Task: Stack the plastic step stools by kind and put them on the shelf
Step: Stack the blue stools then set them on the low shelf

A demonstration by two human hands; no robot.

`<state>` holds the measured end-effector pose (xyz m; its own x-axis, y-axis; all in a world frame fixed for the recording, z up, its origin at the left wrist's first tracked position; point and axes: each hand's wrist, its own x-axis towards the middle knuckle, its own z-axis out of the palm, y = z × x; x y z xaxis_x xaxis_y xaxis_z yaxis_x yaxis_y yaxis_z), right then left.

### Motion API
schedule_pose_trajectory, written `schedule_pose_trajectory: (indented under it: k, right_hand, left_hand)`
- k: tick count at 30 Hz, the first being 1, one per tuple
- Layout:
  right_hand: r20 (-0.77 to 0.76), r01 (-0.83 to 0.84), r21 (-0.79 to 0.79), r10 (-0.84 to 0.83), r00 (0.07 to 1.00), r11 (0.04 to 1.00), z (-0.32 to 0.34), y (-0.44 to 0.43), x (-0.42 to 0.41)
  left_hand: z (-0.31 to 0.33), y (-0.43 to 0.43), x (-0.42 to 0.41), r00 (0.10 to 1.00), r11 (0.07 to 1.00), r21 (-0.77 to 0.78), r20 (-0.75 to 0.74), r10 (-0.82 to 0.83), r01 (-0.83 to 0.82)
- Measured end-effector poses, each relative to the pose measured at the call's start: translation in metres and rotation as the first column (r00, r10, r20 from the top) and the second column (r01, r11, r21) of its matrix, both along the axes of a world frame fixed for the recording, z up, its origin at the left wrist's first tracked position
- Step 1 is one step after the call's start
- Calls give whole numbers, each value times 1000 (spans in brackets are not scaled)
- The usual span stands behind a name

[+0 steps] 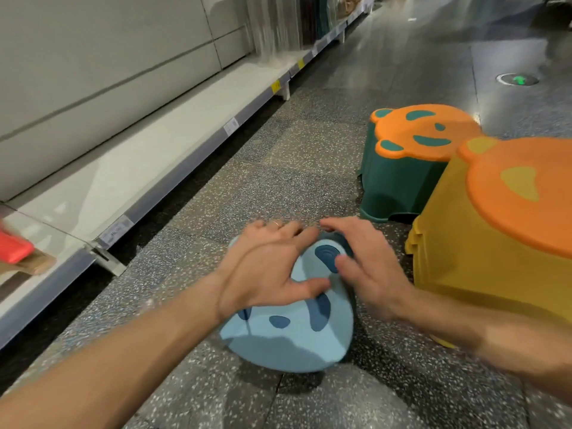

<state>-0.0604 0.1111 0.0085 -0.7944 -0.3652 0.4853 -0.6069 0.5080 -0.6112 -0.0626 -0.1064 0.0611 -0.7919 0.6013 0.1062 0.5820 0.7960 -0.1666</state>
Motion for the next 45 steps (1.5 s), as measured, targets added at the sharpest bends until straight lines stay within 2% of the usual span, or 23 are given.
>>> schedule_pose_trajectory:
  k: [3, 5, 8, 11, 13, 16, 21, 23, 27, 30, 33, 36, 41, 45]
  right_hand:
    - [296, -153, 33, 136, 946, 988, 12, -10, -34]
    - [476, -216, 207, 95, 874, 954, 9, -25, -57]
    - [613, -269, 427, -58, 788, 863, -3, -54, -82]
    - [659, -399, 510, -47, 751, 762, -9, -79, -91]
    - [648, -441, 514, 3, 762, 736, -6, -88, -90]
    - [620, -382, 473, 8, 784, 794, 0, -88, -82]
    - [571, -437, 445, 129, 811, 782, 1, -62, -82]
    - [574, -418, 435, 112, 811, 797, -2, -48, -80]
    - [562, -336, 413, 54, 825, 846, -2, -38, -70]
    - [538, -306, 451, 17, 843, 838, 1, -40, -70]
    - [466, -270, 543, -17, 885, 795, 2, -46, -67]
    - [376, -217, 624, -45, 926, 750, -2, -61, -60]
    - [249, -173, 689, -5, 968, 704, -3, -90, -59]
    - [197, -174, 764, 33, 980, 621, 6, -119, -79]
  left_hand:
    - [-8, -6, 23, 1000, 1000, 12, -19, -18, 18]
    - [-15, -10, 35, 997, 998, 42, -54, -52, 54]
    - [-24, -14, 50, 991, 994, 77, -112, -71, 80]
    - [-27, -16, 58, 989, 992, 107, -138, -48, 63]
    - [-28, -18, 62, 992, 992, 124, -128, -4, 20]
    - [-26, -15, 69, 985, 972, 209, -113, 131, -105]
    - [-30, -11, 65, 934, 868, 420, -114, 340, -265]
    - [-34, -21, 55, 914, 820, 490, -106, 392, -295]
    - [-44, -39, 36, 938, 829, 509, -107, 329, -233]
    - [-48, -45, 31, 966, 833, 528, -81, 247, -168]
    - [-63, -56, 30, 979, 848, 523, -115, 167, -83]
    - [-90, -69, 28, 980, 816, 578, -174, 100, 19]
    - [-121, -89, 21, 974, 776, 629, -201, 104, 47]
    - [-127, -111, -2, 972, 728, 684, -198, 128, 43]
